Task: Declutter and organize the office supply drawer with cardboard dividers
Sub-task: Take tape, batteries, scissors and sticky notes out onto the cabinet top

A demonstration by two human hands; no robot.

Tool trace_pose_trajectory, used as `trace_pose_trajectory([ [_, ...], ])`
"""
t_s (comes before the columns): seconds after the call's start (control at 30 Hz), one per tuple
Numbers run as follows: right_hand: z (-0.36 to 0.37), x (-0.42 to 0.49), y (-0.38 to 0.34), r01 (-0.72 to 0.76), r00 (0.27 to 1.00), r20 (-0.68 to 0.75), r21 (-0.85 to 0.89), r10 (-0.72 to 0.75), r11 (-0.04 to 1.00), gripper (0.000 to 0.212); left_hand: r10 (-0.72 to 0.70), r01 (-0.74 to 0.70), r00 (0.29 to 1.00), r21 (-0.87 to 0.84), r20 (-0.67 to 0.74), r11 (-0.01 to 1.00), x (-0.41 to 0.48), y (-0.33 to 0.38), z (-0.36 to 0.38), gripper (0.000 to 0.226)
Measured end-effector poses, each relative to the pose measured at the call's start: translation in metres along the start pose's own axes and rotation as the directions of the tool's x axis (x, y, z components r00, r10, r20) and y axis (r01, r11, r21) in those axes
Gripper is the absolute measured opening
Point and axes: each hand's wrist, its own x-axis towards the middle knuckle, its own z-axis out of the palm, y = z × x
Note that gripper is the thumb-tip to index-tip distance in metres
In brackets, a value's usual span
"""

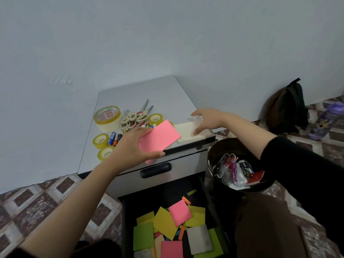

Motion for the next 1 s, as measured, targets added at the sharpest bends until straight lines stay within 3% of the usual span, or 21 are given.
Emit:
trace_pose_trajectory([
  [0.1,0.002,-0.004,0.02,-0.036,0.983,-0.159,0.302,0.088,0.953,0.044,0.031,-0.031,0.999,0.02,0.03,0.999,0.023,0.013,0.007,0.098],
  [0.2,0.012,-0.008,0.039,-0.107,0.972,-0.123,0.521,0.199,0.847,0.033,0.086,-0.09,0.995,0.082,0.055,0.993,0.049,0.024,0.015,0.087],
  [0.3,0.025,-0.011,0.05,-0.132,0.98,-0.053,0.556,0.193,0.821,0.041,0.114,-0.13,0.987,0.149,0.117,0.98,0.074,0.032,0.024,0.09],
  [0.5,0.03,-0.012,0.06,-0.113,0.98,-0.055,0.628,0.189,0.77,0.044,0.106,-0.172,0.959,0.245,0.263,0.954,0.108,0.047,0.042,0.084],
  [0.63,0.029,-0.014,0.059,-0.11,0.982,-0.051,0.63,0.183,0.768,0.044,0.114,-0.189,0.951,0.25,0.287,0.95,0.117,0.049,0.048,0.081],
  [0.83,0.031,-0.013,0.06,-0.095,0.981,-0.07,0.631,0.179,0.77,0.036,0.081,-0.17,0.942,0.256,0.325,0.952,0.117,0.049,0.053,0.086],
  [0.93,0.033,-0.011,0.062,-0.091,0.979,-0.08,0.65,0.187,0.755,0.032,0.077,-0.181,0.933,0.272,0.353,0.945,0.114,0.05,0.054,0.1],
  [1.0,0.033,-0.01,0.062,-0.091,0.978,-0.084,0.657,0.192,0.748,0.032,0.084,-0.187,0.933,0.27,0.351,0.945,0.114,0.049,0.055,0.097],
])
